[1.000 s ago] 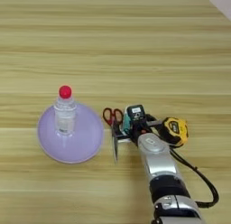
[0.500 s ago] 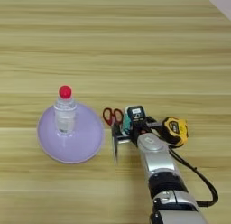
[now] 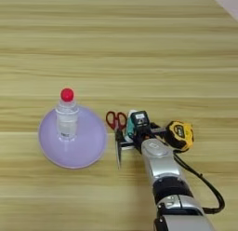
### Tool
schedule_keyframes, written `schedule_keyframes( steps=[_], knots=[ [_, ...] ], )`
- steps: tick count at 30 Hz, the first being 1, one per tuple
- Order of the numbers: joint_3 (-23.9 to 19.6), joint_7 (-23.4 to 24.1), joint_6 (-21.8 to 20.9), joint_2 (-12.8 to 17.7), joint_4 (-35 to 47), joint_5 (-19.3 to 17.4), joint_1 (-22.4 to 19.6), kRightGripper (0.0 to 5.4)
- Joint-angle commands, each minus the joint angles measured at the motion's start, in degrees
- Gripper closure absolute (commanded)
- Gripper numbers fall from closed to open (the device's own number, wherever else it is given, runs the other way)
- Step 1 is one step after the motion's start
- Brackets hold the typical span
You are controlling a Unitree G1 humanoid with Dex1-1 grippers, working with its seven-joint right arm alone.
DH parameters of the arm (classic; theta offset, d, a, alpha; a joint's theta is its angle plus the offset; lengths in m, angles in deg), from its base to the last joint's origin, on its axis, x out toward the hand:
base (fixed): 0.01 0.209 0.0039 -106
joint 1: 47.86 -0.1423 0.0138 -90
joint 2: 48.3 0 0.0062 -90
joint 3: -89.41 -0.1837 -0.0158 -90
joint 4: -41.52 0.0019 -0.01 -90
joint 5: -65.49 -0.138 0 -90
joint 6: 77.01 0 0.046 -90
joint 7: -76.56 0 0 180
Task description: Move the objects on the table
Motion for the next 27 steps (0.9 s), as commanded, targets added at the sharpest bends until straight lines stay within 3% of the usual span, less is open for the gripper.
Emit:
schedule_keyframes(
  steps=[1,27],
  knots=[
    [-0.2,-0.2,-0.1,1.1,1.2,-0.2,-4.0,0.54],
    [-1.0,-0.5,-1.5,0.9,-3.0,-1.3,-6.1,3.18]
  ],
)
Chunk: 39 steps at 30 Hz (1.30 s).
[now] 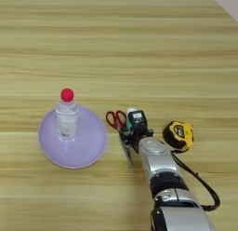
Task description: Move the objects on the table
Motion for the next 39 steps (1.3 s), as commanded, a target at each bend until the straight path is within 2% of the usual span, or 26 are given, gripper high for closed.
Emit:
schedule_keyframes(
  steps=[1,6,13,23,29,34,39],
  knots=[
    [-0.4,0.4,-1.1,1.5,1.7,0.0,-3.4,3.29],
    [-0.5,0.3,-1.3,1.5,1.7,-0.2,-3.3,3.72],
    [-1.2,0.1,-1.6,1.3,2.7,-1.1,-3.1,3.74],
    [-4.1,0.0,-6.0,0.5,6.3,-4.1,-2.8,3.74],
    [-5.2,-0.7,-8.0,-0.2,13.0,-5.9,-1.3,3.74],
    [-6.1,-1.2,-7.3,-1.4,23.3,-8.2,1.0,3.74],
    [-6.5,-1.2,-5.5,-2.4,29.5,-9.7,2.8,3.74]
  ],
)
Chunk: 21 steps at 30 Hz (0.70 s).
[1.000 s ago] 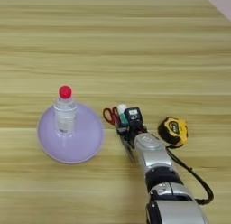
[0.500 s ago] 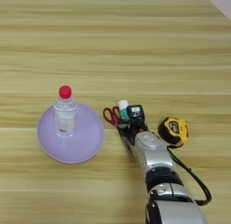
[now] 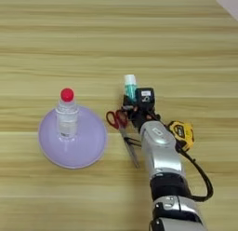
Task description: Move the objects on the table
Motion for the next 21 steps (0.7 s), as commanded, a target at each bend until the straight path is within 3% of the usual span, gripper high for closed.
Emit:
schedule_keyframes(
  steps=[1,5,11,21],
  knots=[
    [-0.5,0.1,0.9,0.6,7.5,-1.2,-1.7,3.74],
    [1.1,-0.5,3.0,-0.4,11.6,-1.1,0.6,3.74],
    [7.4,-3.4,7.4,-2.6,18.7,0.1,6.7,3.74],
    [11.2,-4.9,10.9,-3.3,16.9,2.2,8.1,3.74]
  ],
)
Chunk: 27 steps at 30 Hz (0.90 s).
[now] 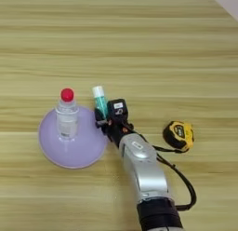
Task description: Move the objects on the table
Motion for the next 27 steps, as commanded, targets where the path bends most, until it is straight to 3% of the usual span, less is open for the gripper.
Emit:
schedule_keyframes(
  steps=[1,14,27],
  knots=[
    [0.4,0.1,0.3,0.2,0.6,0.5,-2.9,3.74],
    [2.0,-0.6,0.1,-0.2,-3.9,2.3,-3.5,3.74],
    [1.0,-4.3,4.8,-2.4,-5.2,-1.4,-4.3,3.74]
  ],
)
